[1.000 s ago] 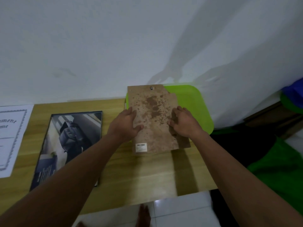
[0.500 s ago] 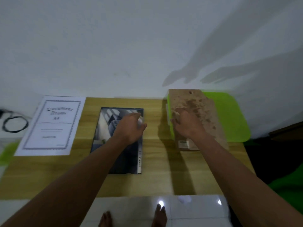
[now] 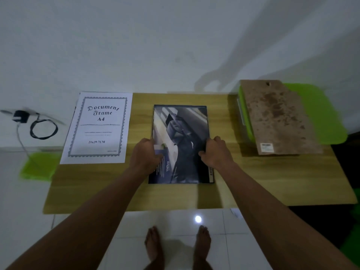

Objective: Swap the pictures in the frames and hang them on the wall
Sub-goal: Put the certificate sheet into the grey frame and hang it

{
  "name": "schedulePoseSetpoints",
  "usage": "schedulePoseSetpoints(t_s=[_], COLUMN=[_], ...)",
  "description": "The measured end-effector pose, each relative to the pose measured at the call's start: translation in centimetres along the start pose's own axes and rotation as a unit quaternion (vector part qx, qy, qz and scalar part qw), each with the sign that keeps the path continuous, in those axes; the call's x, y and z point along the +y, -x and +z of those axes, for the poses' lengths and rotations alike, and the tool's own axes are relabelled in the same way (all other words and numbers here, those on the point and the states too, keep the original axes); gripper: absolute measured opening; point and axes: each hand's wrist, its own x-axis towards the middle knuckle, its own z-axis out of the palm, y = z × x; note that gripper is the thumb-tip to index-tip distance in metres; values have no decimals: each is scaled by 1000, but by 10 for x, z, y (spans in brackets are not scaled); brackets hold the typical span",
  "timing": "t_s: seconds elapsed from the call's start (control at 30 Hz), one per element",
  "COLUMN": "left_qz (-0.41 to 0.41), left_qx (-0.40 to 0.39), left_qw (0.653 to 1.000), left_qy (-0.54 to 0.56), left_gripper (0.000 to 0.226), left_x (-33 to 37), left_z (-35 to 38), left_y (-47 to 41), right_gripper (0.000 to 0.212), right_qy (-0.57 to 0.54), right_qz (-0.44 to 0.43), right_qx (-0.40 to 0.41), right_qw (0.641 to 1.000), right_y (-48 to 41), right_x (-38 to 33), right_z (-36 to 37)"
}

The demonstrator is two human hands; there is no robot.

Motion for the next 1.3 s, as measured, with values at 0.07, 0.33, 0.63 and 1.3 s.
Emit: schedulePoseSetpoints(t_s=[0.07, 0.33, 0.63, 1.3], left_qz=[-1, -16, -14, -17], left_qx=[-4, 2, 13, 26], left_qw=[1000, 1000, 997, 994], left_qy=[3, -11, -76, -103], left_gripper=[36, 61, 71, 69], left_x=[-6, -6, -4, -13], left_z=[5, 20, 33, 41], left_y=[0, 4, 6, 4], right_gripper=[44, 80, 68, 41], right_qy=[0, 0, -50, -93], right_qz=[9, 28, 8, -20], right_qx=[14, 39, 49, 129], right_qw=[1000, 999, 998, 987], right_y=[-1, 0, -4, -14], right_x=[-3, -12, -10, -9], right_z=[9, 37, 40, 35])
